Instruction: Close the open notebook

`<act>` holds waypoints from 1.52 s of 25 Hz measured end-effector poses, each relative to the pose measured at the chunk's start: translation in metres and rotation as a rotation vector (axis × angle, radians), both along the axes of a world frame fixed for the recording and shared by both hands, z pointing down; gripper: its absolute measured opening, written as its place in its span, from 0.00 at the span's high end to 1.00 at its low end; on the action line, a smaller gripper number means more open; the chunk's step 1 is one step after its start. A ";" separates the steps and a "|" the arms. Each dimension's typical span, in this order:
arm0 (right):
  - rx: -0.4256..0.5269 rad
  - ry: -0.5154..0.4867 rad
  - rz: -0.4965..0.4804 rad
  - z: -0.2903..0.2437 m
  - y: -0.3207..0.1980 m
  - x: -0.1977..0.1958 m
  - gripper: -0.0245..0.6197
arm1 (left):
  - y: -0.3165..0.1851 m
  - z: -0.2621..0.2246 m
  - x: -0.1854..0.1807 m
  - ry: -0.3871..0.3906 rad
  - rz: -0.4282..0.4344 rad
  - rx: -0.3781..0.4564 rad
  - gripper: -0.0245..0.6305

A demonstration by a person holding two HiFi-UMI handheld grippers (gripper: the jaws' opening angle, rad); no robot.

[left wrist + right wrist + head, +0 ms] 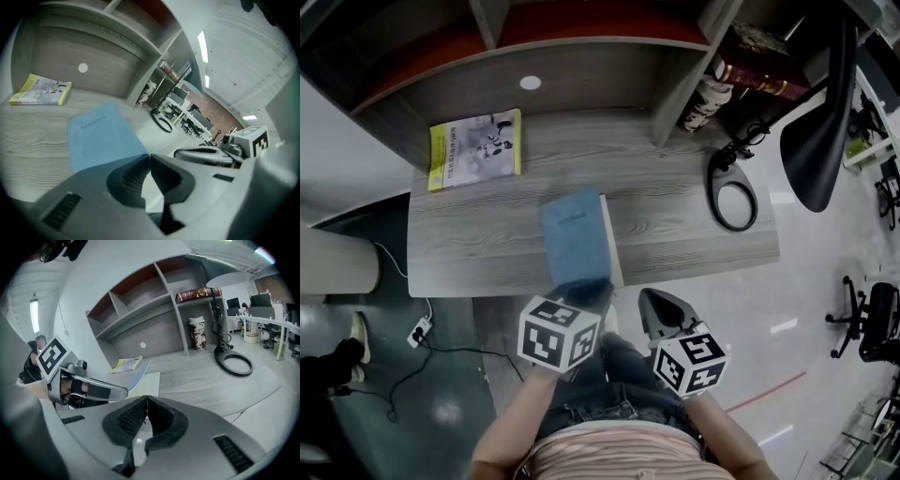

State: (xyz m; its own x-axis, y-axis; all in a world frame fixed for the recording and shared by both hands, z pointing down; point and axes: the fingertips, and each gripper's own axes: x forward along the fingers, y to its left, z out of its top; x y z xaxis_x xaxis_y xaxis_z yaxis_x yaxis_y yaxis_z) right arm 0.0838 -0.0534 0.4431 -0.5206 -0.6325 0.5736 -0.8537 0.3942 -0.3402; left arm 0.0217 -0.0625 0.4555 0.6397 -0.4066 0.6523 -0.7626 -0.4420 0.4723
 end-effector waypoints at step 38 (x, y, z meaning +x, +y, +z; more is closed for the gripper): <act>-0.110 0.013 0.067 0.030 -0.016 0.025 0.95 | -0.006 0.074 0.035 -0.103 0.159 -0.172 0.92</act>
